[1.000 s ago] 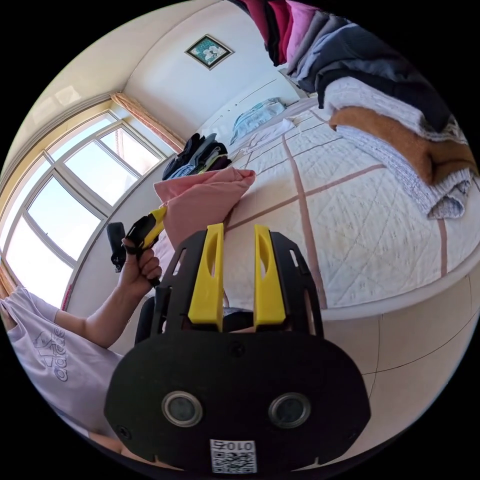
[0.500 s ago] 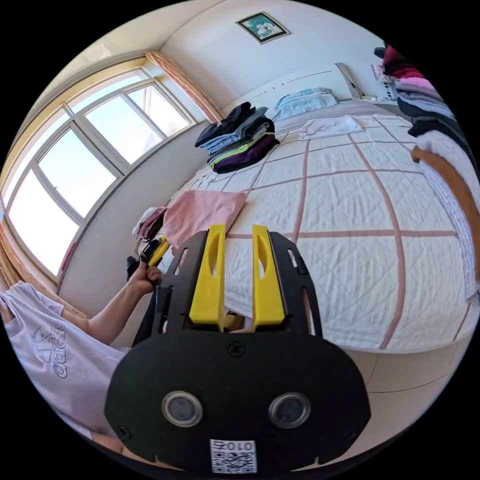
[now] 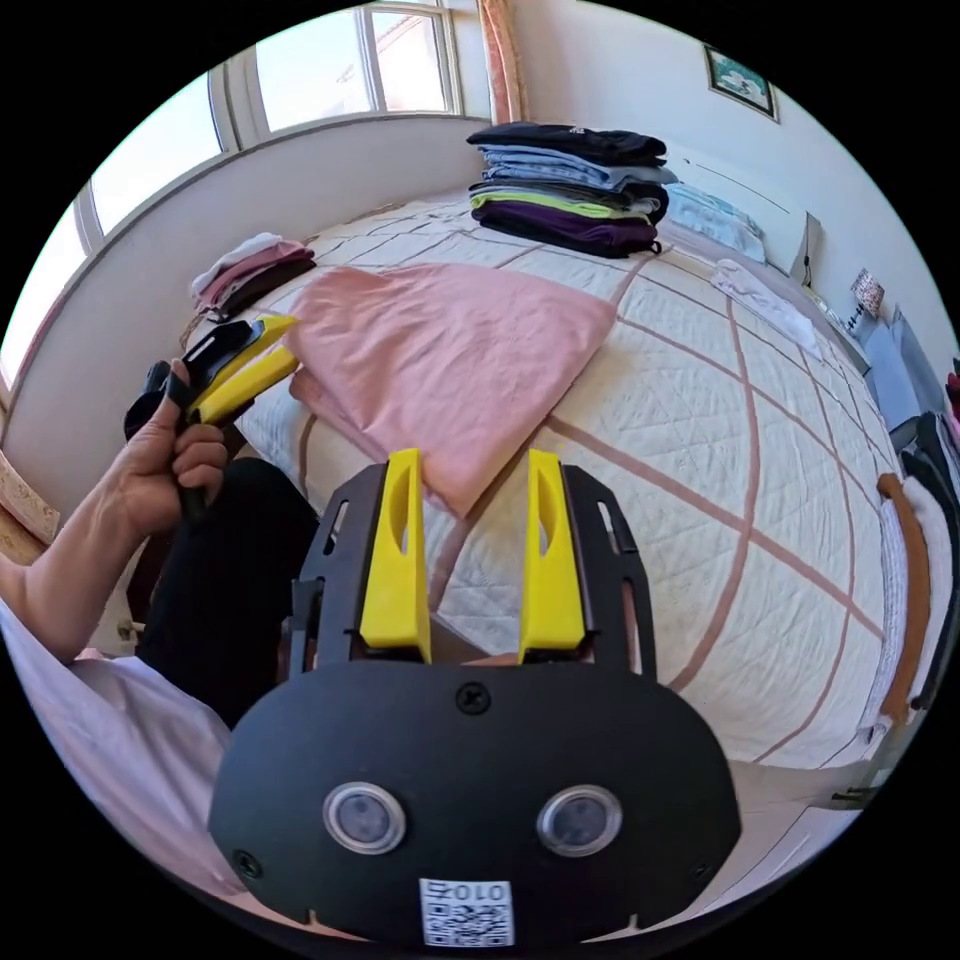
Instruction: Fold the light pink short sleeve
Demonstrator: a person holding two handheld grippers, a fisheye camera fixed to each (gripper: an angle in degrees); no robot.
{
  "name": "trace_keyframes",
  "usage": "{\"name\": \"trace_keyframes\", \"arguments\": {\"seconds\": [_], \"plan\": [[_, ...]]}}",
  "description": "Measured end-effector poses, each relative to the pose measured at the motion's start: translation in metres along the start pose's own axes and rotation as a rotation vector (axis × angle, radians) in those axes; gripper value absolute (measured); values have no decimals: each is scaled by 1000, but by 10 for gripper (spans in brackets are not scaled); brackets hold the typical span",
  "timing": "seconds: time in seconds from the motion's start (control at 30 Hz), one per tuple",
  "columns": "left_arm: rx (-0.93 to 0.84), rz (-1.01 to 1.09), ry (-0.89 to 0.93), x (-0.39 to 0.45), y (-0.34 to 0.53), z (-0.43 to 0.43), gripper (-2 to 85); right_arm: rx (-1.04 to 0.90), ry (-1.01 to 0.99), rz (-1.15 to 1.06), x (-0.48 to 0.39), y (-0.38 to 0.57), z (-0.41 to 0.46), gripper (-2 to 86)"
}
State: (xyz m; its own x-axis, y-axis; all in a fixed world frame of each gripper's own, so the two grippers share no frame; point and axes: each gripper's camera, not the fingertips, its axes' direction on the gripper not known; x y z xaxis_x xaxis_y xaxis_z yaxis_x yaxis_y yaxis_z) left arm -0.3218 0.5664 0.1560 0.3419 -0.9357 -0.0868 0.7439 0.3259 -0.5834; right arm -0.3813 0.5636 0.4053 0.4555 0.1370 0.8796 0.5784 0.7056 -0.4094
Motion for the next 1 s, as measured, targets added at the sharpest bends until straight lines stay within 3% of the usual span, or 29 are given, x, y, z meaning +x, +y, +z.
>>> {"name": "trace_keyframes", "arguments": {"seconds": [0.17, 0.3, 0.37, 0.47, 0.57, 0.73, 0.87, 1.0], "plan": [[-10, -20, 66, 13, 13, 7, 28, 13, -161, 107, 36, 3, -6, 57], [-121, -28, -89, 5, 35, 9, 31, -18, -152, 63, 52, 8, -6, 53], [-149, -49, -59, -6, 44, 5, 34, -47, -177, 52, 66, 9, 1, 56], [-157, 85, -208, 15, 54, -18, 36, 18, -205, 116, 94, 10, -14, 71], [-152, 352, -342, 60, 69, -34, 36, 66, -330, 224, 127, 12, -19, 87], [-374, 1105, -637, 161, 141, 49, 55, 45, -437, 367, 150, 21, 13, 93], [-446, 1488, -658, 188, 209, 99, 73, 45, -376, 424, 157, 27, 23, 64], [-512, 1743, -642, 190, 275, 139, 87, 12, -526, 404, 181, 13, 6, 52]]}}
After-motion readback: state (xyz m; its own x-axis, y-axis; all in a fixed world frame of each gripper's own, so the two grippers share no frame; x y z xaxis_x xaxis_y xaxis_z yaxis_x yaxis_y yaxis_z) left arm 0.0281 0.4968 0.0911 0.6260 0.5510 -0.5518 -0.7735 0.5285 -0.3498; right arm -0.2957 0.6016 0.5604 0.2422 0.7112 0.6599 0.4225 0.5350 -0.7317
